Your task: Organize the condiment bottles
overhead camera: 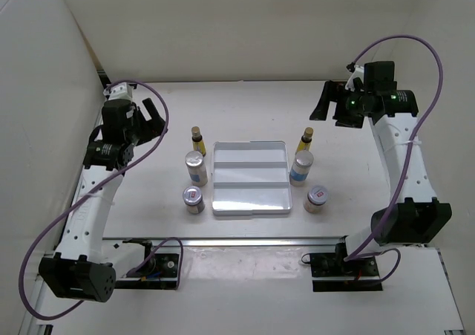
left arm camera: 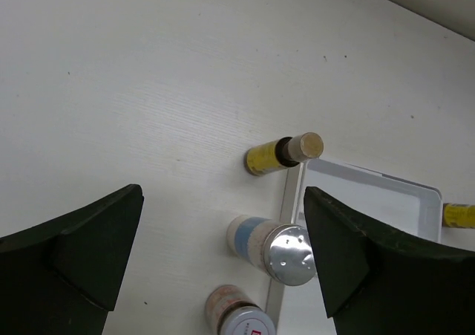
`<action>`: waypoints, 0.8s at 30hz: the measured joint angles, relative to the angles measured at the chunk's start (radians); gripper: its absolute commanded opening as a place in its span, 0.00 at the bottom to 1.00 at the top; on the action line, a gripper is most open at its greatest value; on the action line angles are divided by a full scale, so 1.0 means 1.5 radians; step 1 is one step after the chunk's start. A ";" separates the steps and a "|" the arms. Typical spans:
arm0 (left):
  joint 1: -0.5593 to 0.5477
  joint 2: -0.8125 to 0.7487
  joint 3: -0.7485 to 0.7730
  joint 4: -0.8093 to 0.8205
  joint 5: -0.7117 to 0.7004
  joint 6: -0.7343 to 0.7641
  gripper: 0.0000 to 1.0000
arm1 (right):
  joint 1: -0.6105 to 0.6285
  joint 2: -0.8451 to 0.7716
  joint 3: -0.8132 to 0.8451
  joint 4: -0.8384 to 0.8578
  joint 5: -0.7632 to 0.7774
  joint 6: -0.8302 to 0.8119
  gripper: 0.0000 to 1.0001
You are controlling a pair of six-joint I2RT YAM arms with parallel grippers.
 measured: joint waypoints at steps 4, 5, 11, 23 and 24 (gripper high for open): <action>0.006 0.014 -0.017 -0.002 0.032 -0.022 1.00 | 0.000 0.005 -0.002 0.010 0.026 0.018 1.00; 0.007 0.020 -0.018 0.000 0.037 -0.023 1.00 | 0.000 0.007 -0.004 0.014 0.018 0.022 1.00; 0.008 0.034 -0.045 0.019 0.038 -0.006 1.00 | 0.001 0.051 -0.004 0.034 -0.048 0.022 1.00; 0.007 0.046 -0.046 0.041 0.020 0.013 1.00 | 0.033 0.264 0.137 -0.022 0.048 0.005 0.79; 0.007 0.050 -0.046 0.041 0.018 0.011 1.00 | 0.038 0.271 0.144 -0.028 0.066 0.005 0.74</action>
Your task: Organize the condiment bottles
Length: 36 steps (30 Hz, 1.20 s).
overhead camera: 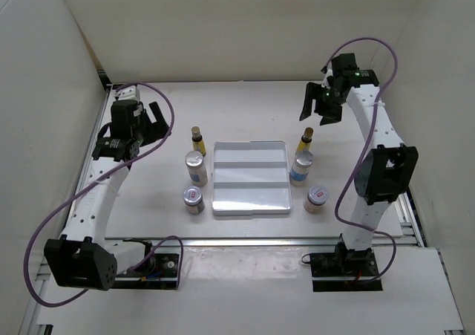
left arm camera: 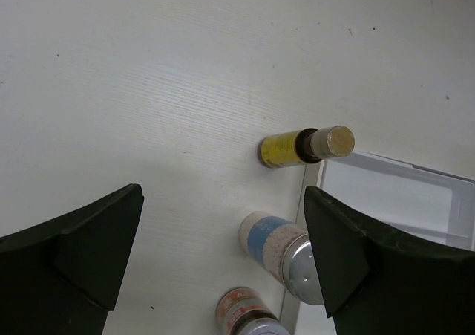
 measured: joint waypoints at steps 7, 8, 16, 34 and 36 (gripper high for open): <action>0.000 0.014 -0.004 0.000 -0.001 -0.016 1.00 | 0.040 0.030 0.020 -0.036 0.102 -0.001 0.74; 0.000 0.014 -0.006 0.000 -0.001 -0.018 1.00 | 0.046 0.030 0.020 -0.042 0.114 -0.001 0.74; 0.000 0.014 -0.031 0.001 -0.006 -0.027 1.00 | 0.064 0.030 0.004 -0.052 0.162 0.000 0.67; 0.000 0.014 -0.046 0.015 -0.017 -0.028 1.00 | 0.064 0.094 -0.008 -0.035 0.174 -0.001 0.46; 0.000 0.014 -0.046 0.015 -0.017 -0.024 1.00 | 0.064 0.104 -0.006 -0.034 0.171 -0.002 0.41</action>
